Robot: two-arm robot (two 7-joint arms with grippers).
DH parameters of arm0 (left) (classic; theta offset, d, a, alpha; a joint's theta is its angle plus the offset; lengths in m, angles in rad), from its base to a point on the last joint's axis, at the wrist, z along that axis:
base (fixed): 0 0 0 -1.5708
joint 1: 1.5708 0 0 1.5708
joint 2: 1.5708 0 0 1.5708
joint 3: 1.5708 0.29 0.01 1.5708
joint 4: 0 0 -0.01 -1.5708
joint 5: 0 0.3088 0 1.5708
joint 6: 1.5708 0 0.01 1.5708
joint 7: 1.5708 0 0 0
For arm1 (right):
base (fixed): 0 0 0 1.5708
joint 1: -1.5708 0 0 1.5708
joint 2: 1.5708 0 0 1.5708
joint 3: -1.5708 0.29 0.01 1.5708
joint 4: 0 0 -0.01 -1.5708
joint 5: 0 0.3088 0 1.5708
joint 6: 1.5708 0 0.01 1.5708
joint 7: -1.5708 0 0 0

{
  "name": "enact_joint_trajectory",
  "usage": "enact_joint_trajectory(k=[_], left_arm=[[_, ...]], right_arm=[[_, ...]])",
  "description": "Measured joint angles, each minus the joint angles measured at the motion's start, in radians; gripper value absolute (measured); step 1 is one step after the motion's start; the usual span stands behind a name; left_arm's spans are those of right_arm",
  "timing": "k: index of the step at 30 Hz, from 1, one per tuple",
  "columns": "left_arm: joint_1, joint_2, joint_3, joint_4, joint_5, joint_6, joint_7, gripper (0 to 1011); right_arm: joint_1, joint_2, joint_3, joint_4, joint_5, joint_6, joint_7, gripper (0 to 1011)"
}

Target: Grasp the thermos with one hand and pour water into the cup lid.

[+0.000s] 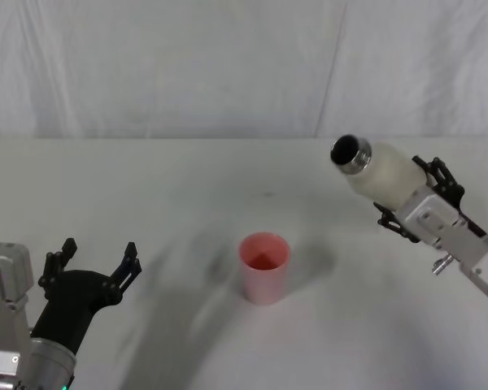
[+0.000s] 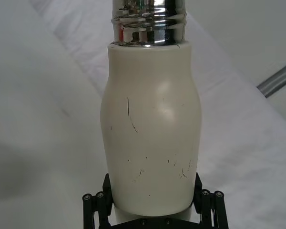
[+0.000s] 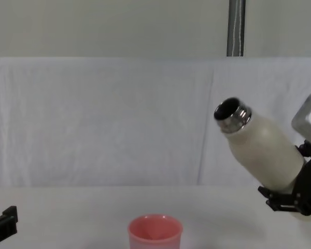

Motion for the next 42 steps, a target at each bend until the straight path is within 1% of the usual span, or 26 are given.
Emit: enact_joint_trajectory(k=[3, 8, 21, 27, 29, 30, 32, 42], left_arm=[[0.000, 0.000, 0.000, 0.000, 0.000, 0.000, 0.000, 1001], [0.000, 0.000, 0.000, 0.000, 0.000, 0.000, 0.000, 1001], [0.000, 0.000, 0.000, 0.000, 0.000, 0.000, 0.000, 1001], [0.000, 0.000, 0.000, 0.000, 0.000, 0.000, 0.000, 1001], [0.000, 0.000, 0.000, 0.000, 0.000, 0.000, 0.000, 1001], [0.000, 0.000, 0.000, 0.000, 0.000, 0.000, 0.000, 1001], [0.000, 0.000, 0.000, 0.000, 0.000, 0.000, 0.000, 1001], [0.000, 0.000, 0.000, 0.000, 0.000, 0.000, 0.000, 1001]], right_arm=[[-0.002, 0.001, -0.004, 0.004, -0.019, -0.005, 0.000, 959], [-0.005, -0.002, -0.003, 0.008, -0.037, -0.012, -0.001, 959], [0.000, 0.002, -0.019, 0.022, -0.125, -0.023, -0.027, 959], [0.005, 0.007, -0.032, 0.025, -0.172, -0.025, -0.044, 959], [0.009, 0.010, -0.040, 0.028, -0.199, -0.028, -0.055, 960], [0.009, 0.010, -0.040, 0.028, -0.199, -0.028, -0.055, 959], [0.013, 0.016, -0.049, 0.031, -0.228, -0.032, -0.067, 959], [0.031, 0.035, -0.074, 0.043, -0.311, -0.040, -0.101, 959]])
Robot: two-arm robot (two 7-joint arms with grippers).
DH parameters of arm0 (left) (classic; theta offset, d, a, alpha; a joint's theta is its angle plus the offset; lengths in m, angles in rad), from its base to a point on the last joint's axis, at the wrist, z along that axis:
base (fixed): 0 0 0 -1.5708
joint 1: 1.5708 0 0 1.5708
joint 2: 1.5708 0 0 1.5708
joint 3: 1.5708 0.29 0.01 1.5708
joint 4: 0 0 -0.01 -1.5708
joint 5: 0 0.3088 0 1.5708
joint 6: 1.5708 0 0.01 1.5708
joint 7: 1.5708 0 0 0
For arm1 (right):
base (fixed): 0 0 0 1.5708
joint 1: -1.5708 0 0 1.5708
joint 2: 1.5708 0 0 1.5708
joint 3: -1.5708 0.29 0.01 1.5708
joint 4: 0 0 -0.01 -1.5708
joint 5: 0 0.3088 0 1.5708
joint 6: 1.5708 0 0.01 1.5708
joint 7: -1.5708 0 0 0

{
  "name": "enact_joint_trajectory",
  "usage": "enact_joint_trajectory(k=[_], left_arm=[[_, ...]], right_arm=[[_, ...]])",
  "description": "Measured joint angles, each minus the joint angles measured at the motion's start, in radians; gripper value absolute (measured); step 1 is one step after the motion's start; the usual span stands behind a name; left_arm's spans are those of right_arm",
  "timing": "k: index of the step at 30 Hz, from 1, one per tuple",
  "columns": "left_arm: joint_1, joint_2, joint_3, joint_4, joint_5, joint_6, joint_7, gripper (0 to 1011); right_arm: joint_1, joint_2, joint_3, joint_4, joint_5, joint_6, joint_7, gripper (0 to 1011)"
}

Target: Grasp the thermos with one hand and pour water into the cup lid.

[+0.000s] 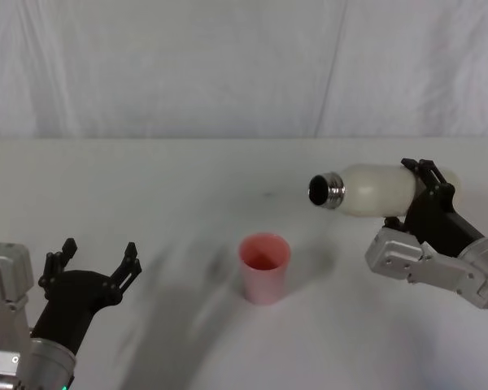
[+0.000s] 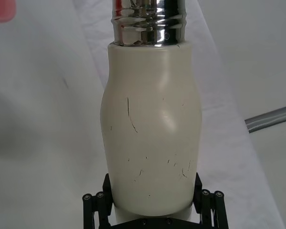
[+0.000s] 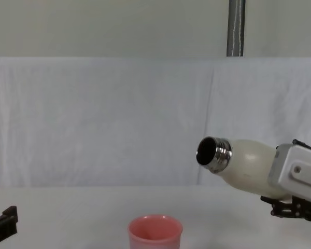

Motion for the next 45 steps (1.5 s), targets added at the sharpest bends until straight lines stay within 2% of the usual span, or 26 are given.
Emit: enact_joint_trajectory(k=[7, 21, 45], left_arm=[[0.000, 0.000, 0.000, 0.000, 0.000, 0.000, 0.000, 1001], [0.000, 0.000, 0.000, 0.000, 0.000, 0.000, 0.000, 1001], [0.000, 0.000, 0.000, 0.000, 0.000, 0.000, 0.000, 1001]], right_arm=[[0.023, 0.017, -0.021, 0.015, -0.049, -0.013, -0.015, 959], [0.080, 0.037, -0.064, 0.053, -0.106, -0.046, -0.028, 959], [0.148, 0.038, -0.116, 0.107, -0.140, -0.079, -0.066, 960]])
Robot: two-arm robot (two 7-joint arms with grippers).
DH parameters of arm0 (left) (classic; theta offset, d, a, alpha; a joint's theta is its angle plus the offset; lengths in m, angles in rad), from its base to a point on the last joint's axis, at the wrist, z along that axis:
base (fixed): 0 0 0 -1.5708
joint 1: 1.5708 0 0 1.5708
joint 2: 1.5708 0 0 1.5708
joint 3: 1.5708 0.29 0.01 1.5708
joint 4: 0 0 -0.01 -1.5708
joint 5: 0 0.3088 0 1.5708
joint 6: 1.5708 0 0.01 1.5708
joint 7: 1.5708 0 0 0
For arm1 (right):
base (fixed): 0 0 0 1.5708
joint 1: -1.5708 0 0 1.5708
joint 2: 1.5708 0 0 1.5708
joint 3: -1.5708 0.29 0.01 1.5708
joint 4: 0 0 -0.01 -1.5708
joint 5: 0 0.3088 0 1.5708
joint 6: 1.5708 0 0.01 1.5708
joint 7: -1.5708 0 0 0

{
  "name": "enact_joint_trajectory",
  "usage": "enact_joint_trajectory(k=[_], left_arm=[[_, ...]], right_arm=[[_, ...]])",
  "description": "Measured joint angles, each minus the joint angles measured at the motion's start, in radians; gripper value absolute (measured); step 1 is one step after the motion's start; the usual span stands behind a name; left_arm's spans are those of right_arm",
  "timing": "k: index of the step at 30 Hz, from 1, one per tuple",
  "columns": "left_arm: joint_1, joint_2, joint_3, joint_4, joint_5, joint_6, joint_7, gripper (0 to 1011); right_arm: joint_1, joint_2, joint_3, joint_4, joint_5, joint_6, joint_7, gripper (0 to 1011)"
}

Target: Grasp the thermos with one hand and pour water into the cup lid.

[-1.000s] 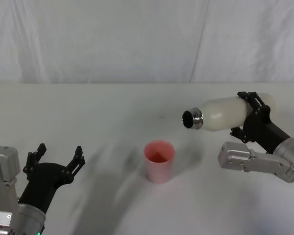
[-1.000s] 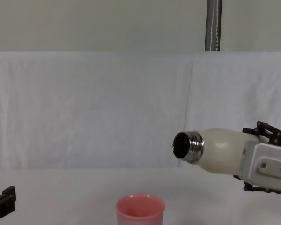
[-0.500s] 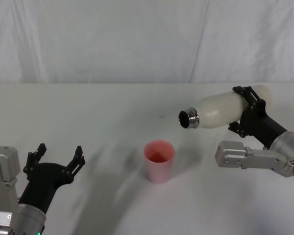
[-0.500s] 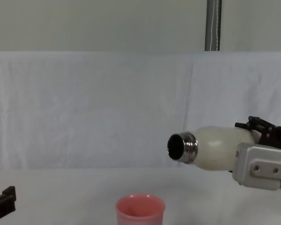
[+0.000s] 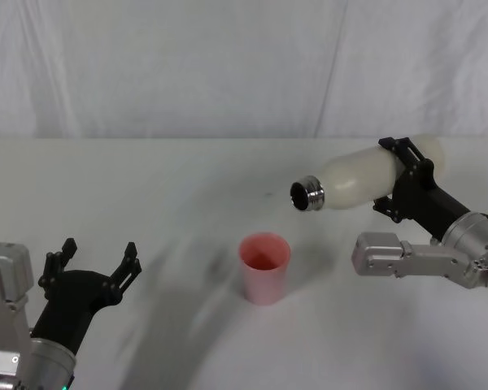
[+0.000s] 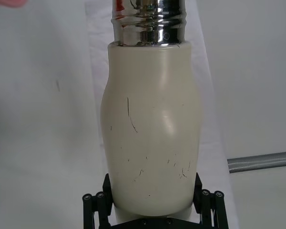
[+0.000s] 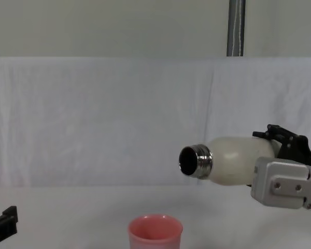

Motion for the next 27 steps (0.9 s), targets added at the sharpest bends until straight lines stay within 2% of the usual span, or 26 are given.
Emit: enact_joint_trajectory(k=[27], left_arm=[[0.000, 0.000, 0.000, 0.000, 0.000, 0.000, 0.000, 1001]], right_arm=[[0.014, -0.014, -0.047, 0.011, 0.003, -0.041, -0.016, 959]])
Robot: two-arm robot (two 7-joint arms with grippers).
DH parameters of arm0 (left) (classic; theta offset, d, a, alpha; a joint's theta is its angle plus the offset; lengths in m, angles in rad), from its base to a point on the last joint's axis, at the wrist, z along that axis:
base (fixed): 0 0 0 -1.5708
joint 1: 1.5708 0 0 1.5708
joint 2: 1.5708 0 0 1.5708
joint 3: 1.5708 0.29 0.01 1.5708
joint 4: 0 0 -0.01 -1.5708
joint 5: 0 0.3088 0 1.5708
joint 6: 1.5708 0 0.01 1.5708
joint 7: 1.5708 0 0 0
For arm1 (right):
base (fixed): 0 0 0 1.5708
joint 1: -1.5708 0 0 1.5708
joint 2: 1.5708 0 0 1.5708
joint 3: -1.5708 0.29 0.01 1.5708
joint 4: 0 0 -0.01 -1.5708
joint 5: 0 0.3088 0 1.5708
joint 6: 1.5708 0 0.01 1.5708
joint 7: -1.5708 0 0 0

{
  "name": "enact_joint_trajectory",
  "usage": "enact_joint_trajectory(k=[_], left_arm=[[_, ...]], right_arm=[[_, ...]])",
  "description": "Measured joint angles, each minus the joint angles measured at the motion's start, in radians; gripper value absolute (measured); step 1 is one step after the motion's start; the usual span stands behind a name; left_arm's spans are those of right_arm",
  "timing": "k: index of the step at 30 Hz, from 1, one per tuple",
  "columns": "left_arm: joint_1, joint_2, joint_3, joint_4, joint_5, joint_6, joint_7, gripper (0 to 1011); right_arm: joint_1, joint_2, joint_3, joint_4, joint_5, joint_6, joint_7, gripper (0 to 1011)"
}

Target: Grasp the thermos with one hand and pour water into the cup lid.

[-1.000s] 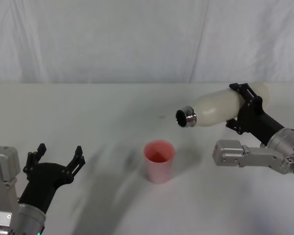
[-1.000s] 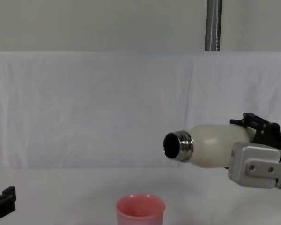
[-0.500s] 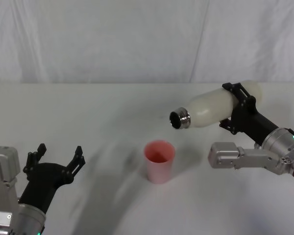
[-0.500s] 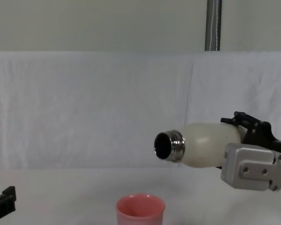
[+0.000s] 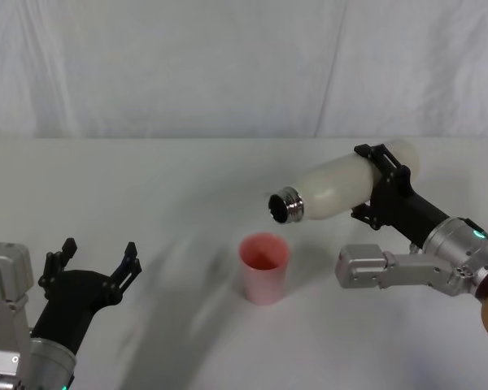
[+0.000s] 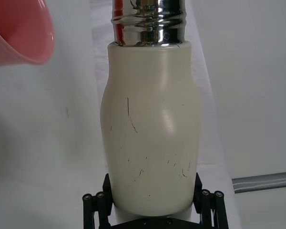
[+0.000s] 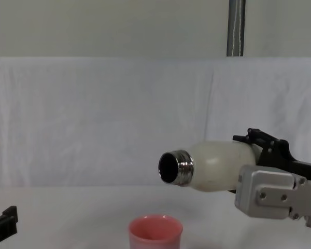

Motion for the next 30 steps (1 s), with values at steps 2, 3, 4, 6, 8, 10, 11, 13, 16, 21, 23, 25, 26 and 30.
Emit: enact_joint_trajectory(k=[2, 3, 4, 6, 8, 10, 11, 13, 16, 21, 23, 25, 26, 30], left_arm=[[0.000, 0.000, 0.000, 0.000, 0.000, 0.000, 0.000, 1001], [0.000, 0.000, 0.000, 0.000, 0.000, 0.000, 0.000, 1001], [0.000, 0.000, 0.000, 0.000, 0.000, 0.000, 0.000, 1001], [0.000, 0.000, 0.000, 0.000, 0.000, 0.000, 0.000, 1001], [0.000, 0.000, 0.000, 0.000, 0.000, 0.000, 0.000, 1001], [0.000, 0.000, 0.000, 0.000, 0.000, 0.000, 0.000, 1001], [0.000, 0.000, 0.000, 0.000, 0.000, 0.000, 0.000, 1001], [0.000, 0.000, 0.000, 0.000, 0.000, 0.000, 0.000, 1001], [0.000, 0.000, 0.000, 0.000, 0.000, 0.000, 0.000, 1001], [0.000, 0.000, 0.000, 0.000, 0.000, 0.000, 0.000, 1001], [0.000, 0.000, 0.000, 0.000, 0.000, 0.000, 0.000, 1001], [0.000, 0.000, 0.000, 0.000, 0.000, 0.000, 0.000, 1001], [0.000, 0.000, 0.000, 0.000, 0.000, 0.000, 0.000, 1001], [0.000, 0.000, 0.000, 0.000, 0.000, 0.000, 0.000, 1001]], right_arm=[[0.001, -0.001, -0.002, 0.001, 0.000, -0.002, 0.000, 959], [0.002, -0.001, -0.005, 0.002, -0.001, -0.003, 0.000, 959], [0.003, -0.001, -0.006, 0.003, -0.001, -0.003, -0.001, 959], [0.003, -0.002, -0.008, 0.004, -0.001, -0.004, -0.001, 959], [0.005, -0.003, -0.011, 0.007, -0.002, -0.006, -0.001, 959], [0.006, -0.003, -0.013, 0.009, -0.002, -0.007, -0.002, 959], [0.006, -0.004, -0.015, 0.011, -0.004, -0.007, -0.002, 959], [0.008, -0.004, -0.018, 0.014, -0.006, -0.007, -0.004, 959], [0.010, -0.005, -0.021, 0.018, -0.010, -0.007, -0.007, 959], [0.010, -0.004, -0.027, 0.022, -0.020, -0.005, -0.014, 959], [0.010, -0.003, -0.031, 0.024, -0.027, -0.003, -0.018, 959], [0.010, -0.003, -0.033, 0.025, -0.033, -0.001, -0.022, 959], [0.011, -0.002, -0.035, 0.026, -0.036, -0.001, -0.025, 959], [0.014, 0.000, -0.043, 0.030, -0.053, 0.002, -0.033, 959]])
